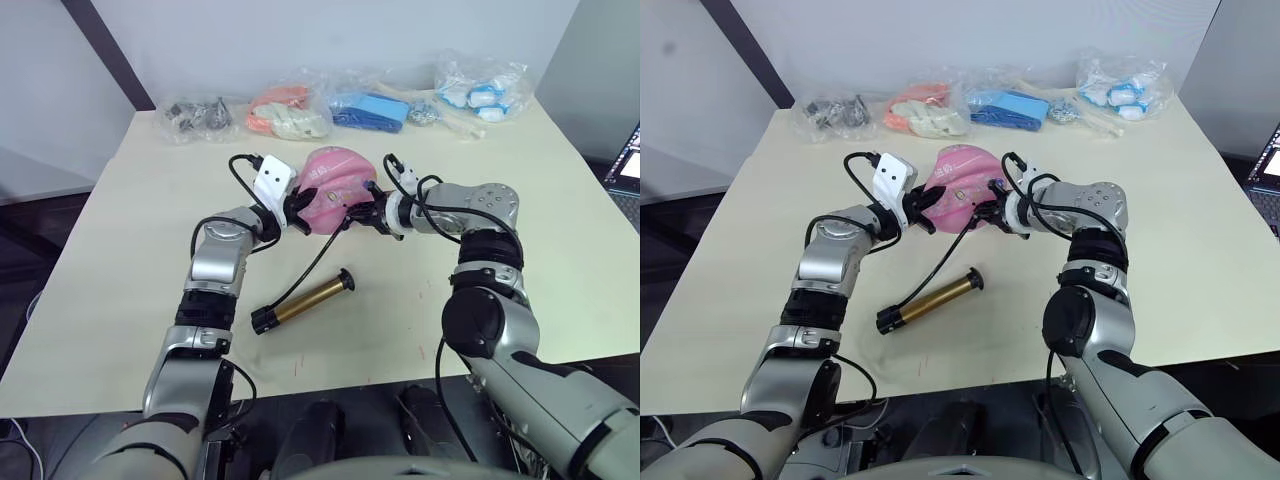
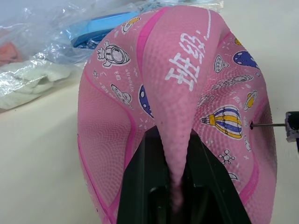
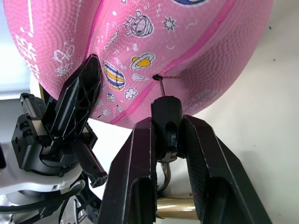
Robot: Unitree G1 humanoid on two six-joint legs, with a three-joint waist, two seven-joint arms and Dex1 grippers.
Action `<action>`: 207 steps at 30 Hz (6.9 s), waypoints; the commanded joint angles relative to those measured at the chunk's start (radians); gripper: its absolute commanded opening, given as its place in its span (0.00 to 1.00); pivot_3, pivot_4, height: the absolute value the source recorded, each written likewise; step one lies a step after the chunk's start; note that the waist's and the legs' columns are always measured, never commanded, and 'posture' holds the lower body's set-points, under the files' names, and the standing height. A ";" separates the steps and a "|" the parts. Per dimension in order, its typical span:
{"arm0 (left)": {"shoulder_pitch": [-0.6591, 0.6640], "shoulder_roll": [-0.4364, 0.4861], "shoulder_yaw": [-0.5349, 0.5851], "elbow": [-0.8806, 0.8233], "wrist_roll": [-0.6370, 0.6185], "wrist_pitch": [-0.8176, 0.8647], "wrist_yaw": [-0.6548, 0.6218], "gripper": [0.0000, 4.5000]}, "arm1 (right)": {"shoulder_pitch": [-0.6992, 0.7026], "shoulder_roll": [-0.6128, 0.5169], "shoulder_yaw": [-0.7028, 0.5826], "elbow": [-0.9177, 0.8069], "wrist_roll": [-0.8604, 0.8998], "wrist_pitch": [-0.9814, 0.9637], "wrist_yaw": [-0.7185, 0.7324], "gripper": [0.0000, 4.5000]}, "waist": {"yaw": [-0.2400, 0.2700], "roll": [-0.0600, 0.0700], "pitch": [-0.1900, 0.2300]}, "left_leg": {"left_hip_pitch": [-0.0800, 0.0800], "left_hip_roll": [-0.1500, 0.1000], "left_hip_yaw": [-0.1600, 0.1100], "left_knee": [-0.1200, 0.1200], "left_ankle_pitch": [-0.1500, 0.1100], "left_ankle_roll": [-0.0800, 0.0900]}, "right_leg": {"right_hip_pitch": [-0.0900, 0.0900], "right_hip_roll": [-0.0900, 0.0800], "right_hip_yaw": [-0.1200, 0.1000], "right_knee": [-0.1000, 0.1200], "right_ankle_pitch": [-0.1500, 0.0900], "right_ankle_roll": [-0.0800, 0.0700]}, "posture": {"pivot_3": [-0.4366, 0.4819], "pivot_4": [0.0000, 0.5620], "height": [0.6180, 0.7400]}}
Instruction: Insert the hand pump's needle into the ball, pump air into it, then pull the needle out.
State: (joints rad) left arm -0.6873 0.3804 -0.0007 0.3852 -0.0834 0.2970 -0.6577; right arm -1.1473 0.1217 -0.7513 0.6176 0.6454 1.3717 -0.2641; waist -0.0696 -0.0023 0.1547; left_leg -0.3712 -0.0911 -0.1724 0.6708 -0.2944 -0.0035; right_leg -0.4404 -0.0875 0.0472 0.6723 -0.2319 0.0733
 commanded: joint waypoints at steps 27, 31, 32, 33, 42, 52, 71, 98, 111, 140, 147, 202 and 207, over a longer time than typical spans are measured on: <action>0.030 -0.003 -0.107 0.132 -0.021 0.035 -0.208 0.00 | -0.160 -0.045 0.068 0.336 0.022 -0.367 0.053 0.08 | -0.019 0.002 -0.022 | 0.006 0.004 0.002 -0.004 0.000 0.000 | 0.003 0.002 0.002 0.000 0.000 0.000 | 0.48 0.27 1.00; 0.037 0.000 -0.107 0.128 -0.022 0.039 -0.209 0.00 | -0.172 -0.042 0.069 0.372 0.022 -0.402 0.057 0.08 | -0.023 0.002 -0.023 | 0.007 0.004 0.002 -0.004 0.000 0.000 | 0.003 0.002 0.002 0.000 0.000 0.000 | 0.48 0.27 1.00; 0.040 0.000 -0.108 0.126 -0.023 0.040 -0.210 0.00 | -0.174 -0.041 0.068 0.381 0.023 -0.410 0.056 0.08 | -0.023 0.002 -0.024 | 0.007 0.004 0.002 -0.004 0.000 0.000 | 0.003 0.002 0.002 0.000 0.000 0.000 | 0.48 0.27 1.00; 0.043 0.001 -0.108 0.124 -0.024 0.041 -0.211 0.00 | -0.176 -0.040 0.069 0.389 0.023 -0.418 0.057 0.08 | -0.024 0.002 -0.025 | 0.007 0.004 0.002 -0.004 0.000 0.000 | 0.003 0.002 0.002 0.000 0.000 0.000 | 0.48 0.27 1.00; 0.059 0.001 -0.110 0.111 -0.028 0.053 -0.212 0.00 | -0.201 -0.037 0.064 0.452 0.032 -0.490 0.055 0.08 | -0.027 0.003 -0.031 | 0.009 0.005 0.003 -0.006 0.000 0.000 | 0.003 0.002 0.003 -0.001 0.000 0.000 | 0.48 0.27 1.00; 0.068 -0.001 -0.110 0.110 -0.026 0.054 -0.212 0.00 | -0.204 -0.037 0.077 0.501 0.025 -0.556 0.074 0.08 | -0.029 0.003 -0.037 | 0.009 0.006 0.004 -0.006 -0.001 0.000 | 0.003 0.005 0.004 -0.001 0.000 0.000 | 0.48 0.27 1.00; 0.032 -0.005 -0.087 0.195 0.002 0.001 -0.178 0.00 | 0.011 -0.016 0.297 -0.016 -0.003 -0.178 0.103 0.08 | -0.021 0.003 -0.040 | 0.008 0.006 0.002 -0.007 -0.001 0.000 | 0.003 0.005 0.003 -0.003 0.000 0.000 | 0.48 0.27 1.00; 0.001 -0.006 -0.072 0.270 0.023 -0.048 -0.147 0.00 | 0.298 -0.137 0.626 -0.590 -0.074 -0.088 0.301 0.98 | 0.010 0.004 -0.040 | 0.008 0.003 -0.001 -0.006 -0.001 0.001 | 0.008 0.002 -0.002 -0.010 0.000 0.000 | 0.48 0.27 1.00; 0.023 -0.043 -0.015 0.184 -0.022 0.062 -0.030 0.00 | 0.531 -0.164 0.880 -0.813 -0.223 -0.384 0.391 0.98 | 0.017 0.004 -0.040 | 0.008 0.003 -0.002 -0.006 -0.001 0.001 | 0.009 0.002 -0.002 -0.010 0.000 0.000 | 0.48 0.27 1.00; 0.064 -0.049 -0.009 0.112 -0.038 0.116 0.018 0.00 | 0.601 -0.014 0.839 -0.658 -0.318 -0.597 0.392 0.54 | 0.023 0.004 -0.040 | 0.009 0.004 -0.001 -0.006 -0.001 0.000 | 0.009 0.004 -0.002 -0.010 0.000 0.000 | 0.48 0.27 1.00; 0.066 -0.049 -0.012 0.112 -0.037 0.114 0.017 0.00 | 0.602 -0.008 0.829 -0.658 -0.315 -0.578 0.394 0.07 | 0.023 0.004 -0.040 | 0.010 0.004 -0.001 -0.006 -0.001 0.000 | 0.009 0.004 -0.001 -0.010 0.000 0.000 | 0.48 0.27 1.00; 0.085 -0.075 0.021 0.007 -0.099 0.275 0.096 0.00 | 0.516 -0.340 1.183 -0.546 -0.632 -0.825 0.733 0.07 | 0.024 0.003 -0.040 | 0.011 0.005 0.000 -0.007 -0.001 0.000 | 0.010 0.005 -0.002 -0.012 0.000 0.000 | 0.48 0.27 1.00; 0.084 -0.076 0.020 0.005 -0.110 0.306 0.100 0.00 | 0.477 -0.359 1.218 -0.461 -0.700 -0.890 0.785 0.07 | 0.023 0.003 -0.040 | 0.011 0.005 0.000 -0.007 -0.001 0.000 | 0.010 0.005 -0.001 -0.012 0.000 0.000 | 0.48 0.27 1.00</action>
State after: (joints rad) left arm -0.6472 0.3096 0.0473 0.3394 -0.1969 0.5219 -0.5513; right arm -0.6696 -0.2376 0.4232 0.1197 -0.0358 0.4883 0.4854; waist -0.0463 0.0009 0.1150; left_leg -0.3597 -0.0862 -0.1723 0.6638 -0.2953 -0.0034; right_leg -0.4300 -0.0827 0.0458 0.6608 -0.2323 0.0736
